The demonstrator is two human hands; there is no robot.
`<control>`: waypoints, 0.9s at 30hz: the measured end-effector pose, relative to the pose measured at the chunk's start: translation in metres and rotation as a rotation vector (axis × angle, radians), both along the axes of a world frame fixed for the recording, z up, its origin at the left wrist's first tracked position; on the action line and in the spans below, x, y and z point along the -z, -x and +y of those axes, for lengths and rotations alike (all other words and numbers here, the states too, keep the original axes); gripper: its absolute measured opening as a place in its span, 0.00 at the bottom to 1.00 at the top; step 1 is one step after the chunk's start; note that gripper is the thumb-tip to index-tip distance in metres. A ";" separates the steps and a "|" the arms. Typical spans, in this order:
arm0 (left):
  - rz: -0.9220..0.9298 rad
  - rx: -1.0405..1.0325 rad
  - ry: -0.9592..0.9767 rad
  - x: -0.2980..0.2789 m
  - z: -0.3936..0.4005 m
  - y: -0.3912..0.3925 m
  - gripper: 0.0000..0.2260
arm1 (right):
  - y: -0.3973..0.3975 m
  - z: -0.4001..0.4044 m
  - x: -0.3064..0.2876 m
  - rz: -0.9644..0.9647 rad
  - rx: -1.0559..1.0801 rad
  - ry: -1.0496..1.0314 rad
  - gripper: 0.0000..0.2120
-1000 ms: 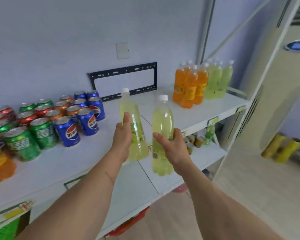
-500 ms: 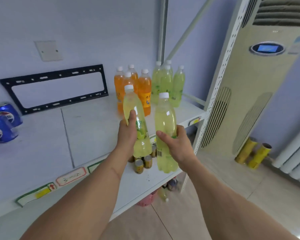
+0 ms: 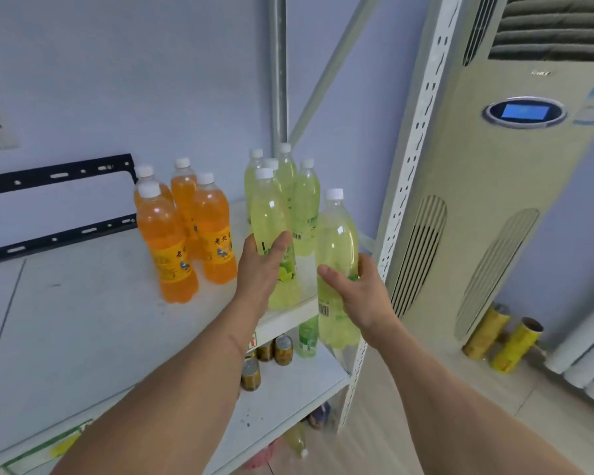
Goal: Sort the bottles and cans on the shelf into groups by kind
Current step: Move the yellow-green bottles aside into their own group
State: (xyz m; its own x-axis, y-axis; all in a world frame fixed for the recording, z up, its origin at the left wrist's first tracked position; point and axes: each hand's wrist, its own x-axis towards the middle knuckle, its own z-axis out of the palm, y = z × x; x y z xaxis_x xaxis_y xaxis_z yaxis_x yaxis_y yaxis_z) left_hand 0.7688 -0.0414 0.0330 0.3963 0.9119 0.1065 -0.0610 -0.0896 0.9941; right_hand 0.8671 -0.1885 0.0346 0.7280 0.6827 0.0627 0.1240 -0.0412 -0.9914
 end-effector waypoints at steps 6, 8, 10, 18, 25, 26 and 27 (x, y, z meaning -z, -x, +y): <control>0.062 -0.106 -0.065 0.008 0.014 -0.045 0.30 | -0.067 0.017 0.000 0.001 -0.148 0.002 0.29; 0.101 -0.138 -0.075 0.012 0.015 -0.051 0.32 | -0.082 0.022 -0.001 0.018 -0.202 -0.004 0.30; 0.144 -0.172 -0.083 0.019 0.016 -0.055 0.32 | -0.093 0.026 0.000 0.026 -0.249 -0.004 0.32; 0.220 -0.149 -0.093 0.027 0.020 -0.062 0.28 | -0.114 0.027 0.002 -0.006 -0.332 0.029 0.28; 0.458 -0.198 -0.122 0.035 0.010 -0.051 0.31 | -0.118 0.031 0.004 0.002 -0.330 0.006 0.32; 0.569 -0.225 -0.143 0.038 0.005 -0.048 0.30 | -0.118 0.032 0.004 0.006 -0.328 -0.005 0.32; 0.721 -0.262 -0.196 0.043 -0.002 -0.043 0.28 | -0.118 0.035 0.005 0.005 -0.330 -0.015 0.32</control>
